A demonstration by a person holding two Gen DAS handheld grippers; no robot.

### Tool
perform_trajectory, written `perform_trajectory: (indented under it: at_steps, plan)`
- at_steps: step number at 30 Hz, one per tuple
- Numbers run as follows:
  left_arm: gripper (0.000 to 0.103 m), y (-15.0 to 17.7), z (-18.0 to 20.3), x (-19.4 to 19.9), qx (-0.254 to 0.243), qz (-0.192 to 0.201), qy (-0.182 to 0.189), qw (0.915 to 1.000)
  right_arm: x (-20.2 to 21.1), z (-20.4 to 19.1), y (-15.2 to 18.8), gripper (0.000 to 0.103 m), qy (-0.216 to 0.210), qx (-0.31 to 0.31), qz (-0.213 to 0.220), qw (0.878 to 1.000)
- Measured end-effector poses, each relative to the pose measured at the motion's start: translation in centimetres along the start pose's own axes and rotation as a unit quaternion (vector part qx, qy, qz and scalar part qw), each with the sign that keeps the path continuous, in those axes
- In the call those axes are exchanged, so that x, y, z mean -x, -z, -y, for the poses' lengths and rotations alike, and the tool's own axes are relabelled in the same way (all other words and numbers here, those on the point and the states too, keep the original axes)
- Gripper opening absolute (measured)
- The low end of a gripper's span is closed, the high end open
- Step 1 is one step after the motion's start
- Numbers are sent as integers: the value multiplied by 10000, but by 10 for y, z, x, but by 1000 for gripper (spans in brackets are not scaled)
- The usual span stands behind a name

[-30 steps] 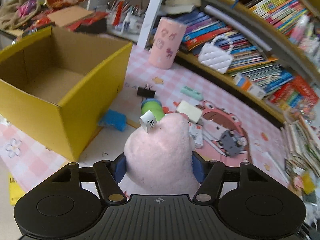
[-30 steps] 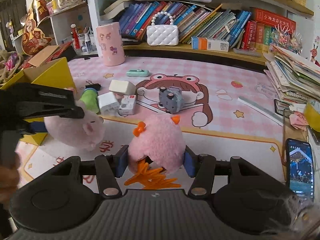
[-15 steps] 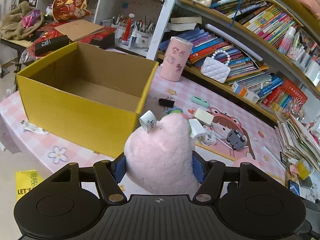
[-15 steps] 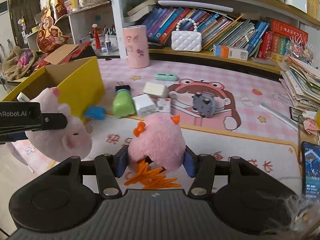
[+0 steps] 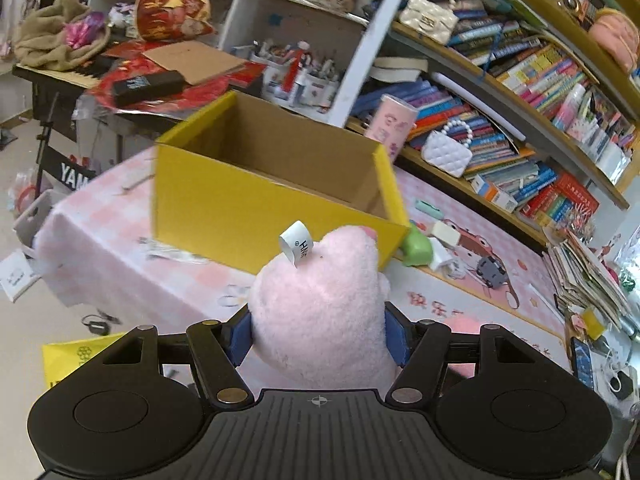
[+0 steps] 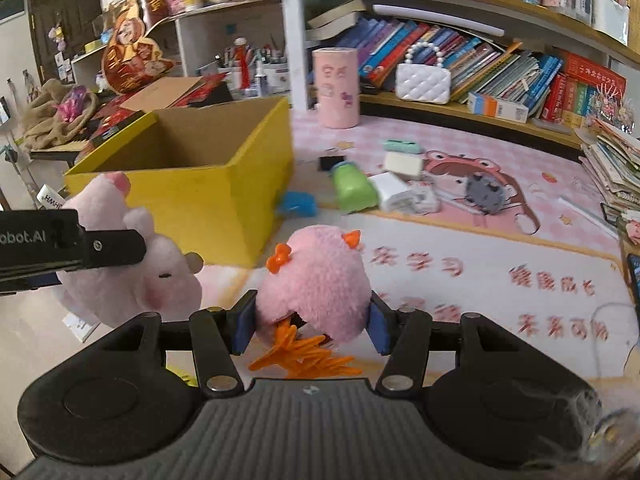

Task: Organize objects
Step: 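Lift the pig with the left tool while the right tool carries the chick to the box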

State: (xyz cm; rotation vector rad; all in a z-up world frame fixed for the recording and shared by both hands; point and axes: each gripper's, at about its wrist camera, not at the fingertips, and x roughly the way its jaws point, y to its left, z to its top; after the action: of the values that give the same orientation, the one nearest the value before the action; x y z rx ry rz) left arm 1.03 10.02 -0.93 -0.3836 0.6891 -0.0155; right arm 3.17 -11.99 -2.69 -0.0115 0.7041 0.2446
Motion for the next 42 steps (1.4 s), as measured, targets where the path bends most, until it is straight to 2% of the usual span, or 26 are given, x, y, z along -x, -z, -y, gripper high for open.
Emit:
perform_trajectory:
  at_steps: [7, 16, 26, 42]
  plan:
    - [64, 4, -54, 31, 5, 4, -131, 9999, 8, -61, 20, 53, -108, -80, -48, 9999]
    - [64, 4, -83, 51, 29, 68, -6, 10000, 23, -107, 28, 53, -126, 29, -20, 9999]
    - [64, 2, -93, 58, 16, 137, 166, 9998, 30, -119, 30, 53, -3, 88, 36, 10000]
    - [64, -2, -94, 52, -14, 73, 218, 9997, 29, -128, 24, 53, 60, 112, -28, 9999]
